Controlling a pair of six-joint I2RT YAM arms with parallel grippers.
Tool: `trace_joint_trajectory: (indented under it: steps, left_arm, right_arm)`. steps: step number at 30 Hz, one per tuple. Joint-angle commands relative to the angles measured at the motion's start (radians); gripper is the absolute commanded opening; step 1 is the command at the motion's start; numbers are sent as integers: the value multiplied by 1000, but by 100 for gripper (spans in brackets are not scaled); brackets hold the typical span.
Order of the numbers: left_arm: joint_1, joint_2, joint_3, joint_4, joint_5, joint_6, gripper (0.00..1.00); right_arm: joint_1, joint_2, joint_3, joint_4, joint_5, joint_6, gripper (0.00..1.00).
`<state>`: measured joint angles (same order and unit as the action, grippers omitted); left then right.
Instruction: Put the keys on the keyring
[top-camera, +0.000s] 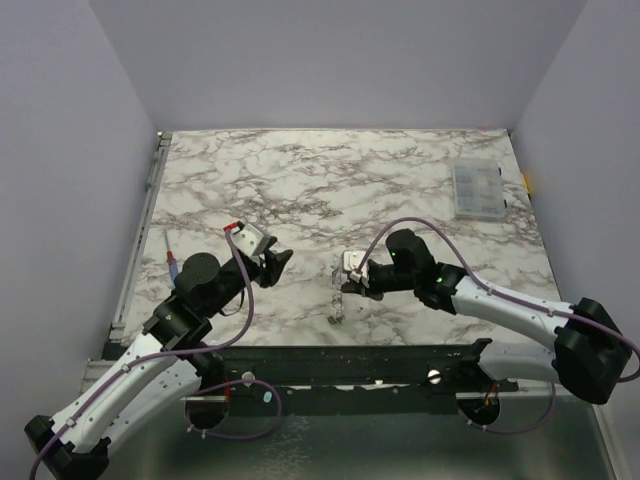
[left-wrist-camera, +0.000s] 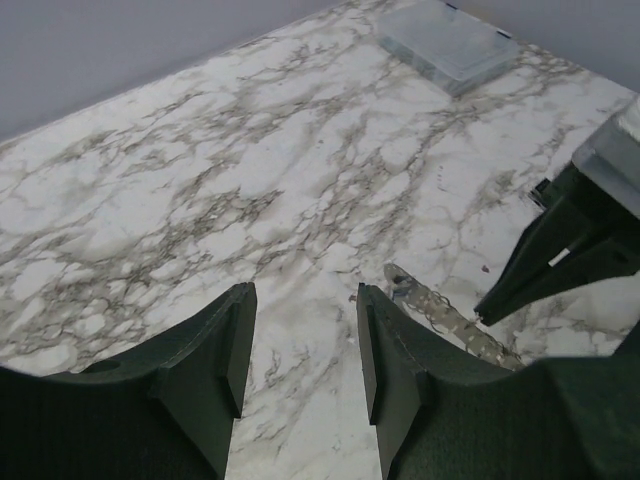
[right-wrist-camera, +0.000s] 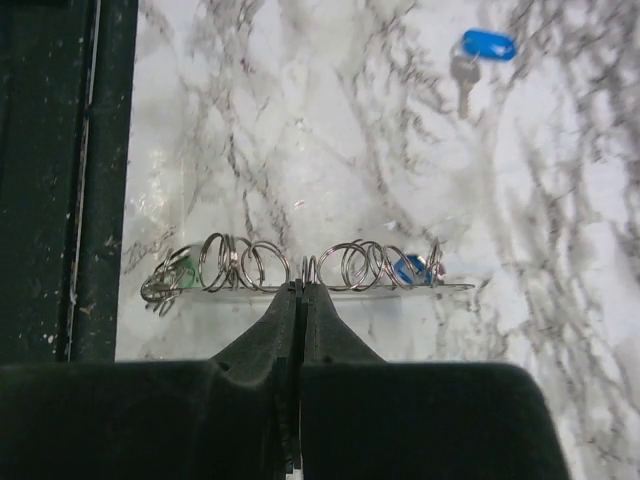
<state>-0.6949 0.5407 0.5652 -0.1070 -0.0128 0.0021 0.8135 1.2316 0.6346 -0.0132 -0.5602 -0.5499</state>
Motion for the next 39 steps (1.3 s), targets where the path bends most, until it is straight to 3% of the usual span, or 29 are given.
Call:
trace_joint_trajectory:
  steps: [1,8,11,22,28,39]
  left_arm:
    - [4,-3,-6,40,276,20,51]
    - [2,75,13,91,482,1,52]
    - [3,119,36,104,505,12,47]
    - [0,299,153,103,751,290,49]
    - [-4,376,206,83,822,300,47]
    - [-20,391,183,56,802,294,43]
  right_arm:
    - [10,-105,-21,117,44,-3,1]
    - [30,-212,-12,111,81,-30,1]
    - [51,-242,-3,100,98,-46,0]
    - [119,-304,21,50,133,-79,1]
    - [137,-320,21,48,155,-86,1]
    - [144,-332,17,58,177,-93,0]
